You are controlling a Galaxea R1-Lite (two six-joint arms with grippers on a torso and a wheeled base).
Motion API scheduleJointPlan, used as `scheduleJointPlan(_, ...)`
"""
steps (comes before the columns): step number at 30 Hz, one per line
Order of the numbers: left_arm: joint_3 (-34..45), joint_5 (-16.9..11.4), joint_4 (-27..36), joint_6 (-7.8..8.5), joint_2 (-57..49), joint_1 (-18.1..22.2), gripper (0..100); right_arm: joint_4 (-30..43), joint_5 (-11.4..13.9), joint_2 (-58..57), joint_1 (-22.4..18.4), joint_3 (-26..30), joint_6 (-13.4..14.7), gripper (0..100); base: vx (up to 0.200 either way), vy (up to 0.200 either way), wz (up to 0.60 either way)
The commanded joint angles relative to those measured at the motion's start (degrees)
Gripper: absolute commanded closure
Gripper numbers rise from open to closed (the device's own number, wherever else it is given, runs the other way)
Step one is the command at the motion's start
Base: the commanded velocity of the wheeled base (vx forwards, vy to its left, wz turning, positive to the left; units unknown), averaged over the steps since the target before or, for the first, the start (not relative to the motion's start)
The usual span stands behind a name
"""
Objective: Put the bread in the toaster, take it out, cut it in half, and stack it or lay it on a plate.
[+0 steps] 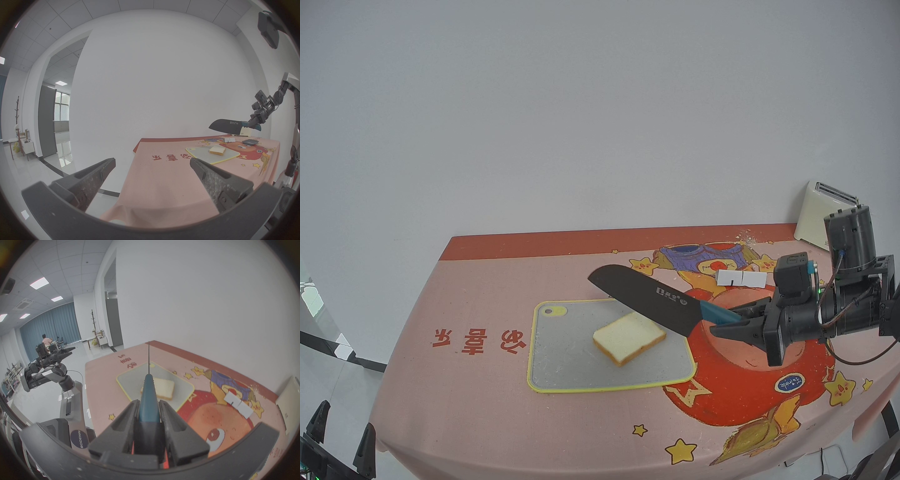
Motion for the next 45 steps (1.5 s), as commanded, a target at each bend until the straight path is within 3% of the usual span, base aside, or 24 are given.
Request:
scheduleJointPlan(1,1.01,0.06,-0.02,0.03,0.08,0.02,0,-0.15,0.08,-0.31,-3.56,3.31,-0.74,100,0.0,0.0,0.0)
scheduleJointPlan(12,1.01,-0.12,-0.02,0.03,-0.01,0.02,0,-0.24,-0.19,0.13,-4.26,5.06,-1.45,100,0.0,0.0,0.0)
scheduleJointPlan(18,1.01,-0.21,-0.11,-0.06,-0.01,0.02,0,-0.41,-0.54,0.48,-0.57,5.15,-1.18,100,0.0,0.0,0.0)
scheduleJointPlan(21,1.01,-0.3,-0.11,0.03,-0.01,0.02,0,-1.03,-3.53,0.83,2.16,5.06,-0.74,100,0.0,0.0,0.0)
scheduleJointPlan(23,0.05,-0.65,-2.31,-0.41,-0.36,0.02,0,-1.12,-4.76,1.01,2.16,4.89,-0.66,100,0.0,0.0,0.0)
scheduleJointPlan(25,-9.27,-1.88,-11.45,-0.14,-0.19,-0.77,0,-1.2,-5.2,1.01,2.33,4.8,-0.57,100,0.0,0.0,0.0)
scheduleJointPlan(26,-10.15,-1.97,-11.8,-0.06,0.34,-0.86,0,-1.2,-5.2,1.01,2.33,4.8,-0.57,100,0.0,0.0,0.0)
scheduleJointPlan(27,-17.18,-3.9,-14.44,0.12,8.34,-3.67,0,-1.2,-5.2,1.18,2.33,4.62,-0.57,100,0.0,0.0,0.0)
scheduleJointPlan(31,-24.83,-9.08,-14.17,0.38,21.08,-9.74,0,-1.91,-5.99,3.38,2.33,3.92,-0.48,100,0.0,0.0,0.0)
scheduleJointPlan(34,-28.26,-9.79,-14.26,1.88,33.83,-13.08,0,-4.89,-6.34,4.17,2.33,4.01,-0.04,100,0.0,0.0,0.0)
scheduleJointPlan(37,-30.98,-10.23,-14.96,2.67,41.74,-14.22,0,-6.3,-6.43,4.08,2.33,4.01,1.37,100,0.0,0.0,0.0)
scheduleJointPlan(39,-35.37,-12.42,-15.49,2.58,52.99,-15.1,0,-6.48,-6.34,3.91,2.6,3.48,4.09,100,0.0,0.0,0.0)
scheduleJointPlan(45,-42.93,-15.06,-23.93,2.76,70.56,-15.01,0,-6.56,-6.17,4.08,3.39,2.87,4.44,100,0.0,0.0,0.0)
